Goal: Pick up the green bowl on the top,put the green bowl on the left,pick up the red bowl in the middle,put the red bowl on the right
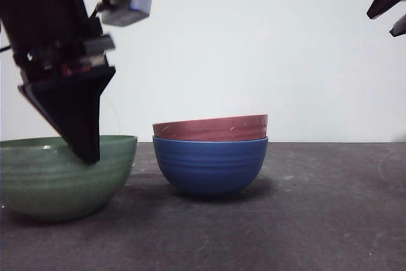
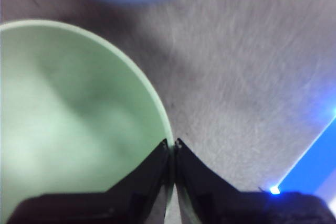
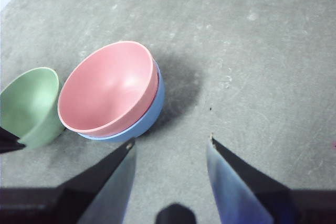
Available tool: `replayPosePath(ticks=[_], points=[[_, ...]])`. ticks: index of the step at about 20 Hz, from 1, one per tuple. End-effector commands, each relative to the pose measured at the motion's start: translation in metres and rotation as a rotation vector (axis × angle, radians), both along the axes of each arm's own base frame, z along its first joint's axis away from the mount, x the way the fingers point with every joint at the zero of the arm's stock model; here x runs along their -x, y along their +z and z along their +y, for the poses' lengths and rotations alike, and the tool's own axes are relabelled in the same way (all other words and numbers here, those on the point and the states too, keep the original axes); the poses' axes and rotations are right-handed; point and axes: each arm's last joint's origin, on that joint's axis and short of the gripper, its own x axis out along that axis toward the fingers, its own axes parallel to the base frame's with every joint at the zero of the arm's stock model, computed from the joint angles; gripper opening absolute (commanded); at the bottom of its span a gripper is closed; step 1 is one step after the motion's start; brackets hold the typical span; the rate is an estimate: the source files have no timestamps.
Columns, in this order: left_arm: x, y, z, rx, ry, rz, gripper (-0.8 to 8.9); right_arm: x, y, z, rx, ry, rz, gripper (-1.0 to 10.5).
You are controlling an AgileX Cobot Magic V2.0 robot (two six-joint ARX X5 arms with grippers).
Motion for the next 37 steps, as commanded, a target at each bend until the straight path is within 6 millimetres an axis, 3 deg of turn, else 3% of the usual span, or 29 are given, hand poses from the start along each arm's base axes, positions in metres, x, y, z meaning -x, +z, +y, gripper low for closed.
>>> replayPosePath(ticks=[1, 3, 5, 6, 12, 17, 22, 26, 31, 37], points=[[0.0, -0.005, 0.001, -0.002, 0.016, 0.001, 0.0, 0.0, 0.001, 0.001, -0.006, 0.002, -0.002, 2.2], [0.0, -0.005, 0.001, -0.002, 0.019, 0.002, 0.58, 0.0, 0.001, 0.002, -0.006, 0.007, -0.005, 2.2], [-0.002, -0.003, 0.003, 0.005, 0.058, 0.0, 3.06, -0.001, 0.004, 0.004, -0.007, 0.023, -0.025, 2.2], [-0.002, 0.0, 0.003, 0.0, 0.08, 0.0, 3.47, -0.002, 0.008, 0.007, -0.004, 0.042, -0.042, 2.2], [0.009, 0.047, 0.018, 0.097, 0.117, -0.078, 3.46, -0.02, 0.047, 0.045, 0.074, 0.271, -0.058, 2.2], [0.029, 0.092, 0.062, 0.321, 0.203, -0.187, 3.46, -0.049, 0.056, 0.101, 0.316, 0.413, 0.025, 2.2], [0.045, 0.111, 0.118, 0.353, 0.384, -0.281, 3.46, -0.069, 0.042, 0.17, 0.474, 0.563, 0.062, 2.2], [0.051, 0.111, 0.141, 0.354, 0.46, -0.266, 3.46, -0.076, 0.009, 0.209, 0.54, 0.692, 0.111, 2.2], [0.05, 0.111, 0.144, 0.364, 0.466, -0.261, 3.46, -0.088, -0.028, 0.225, 0.582, 0.733, 0.206, 2.2], [0.05, 0.111, 0.144, 0.363, 0.466, -0.261, 3.46, -0.092, -0.042, 0.231, 0.531, 0.784, 0.262, 2.2]])
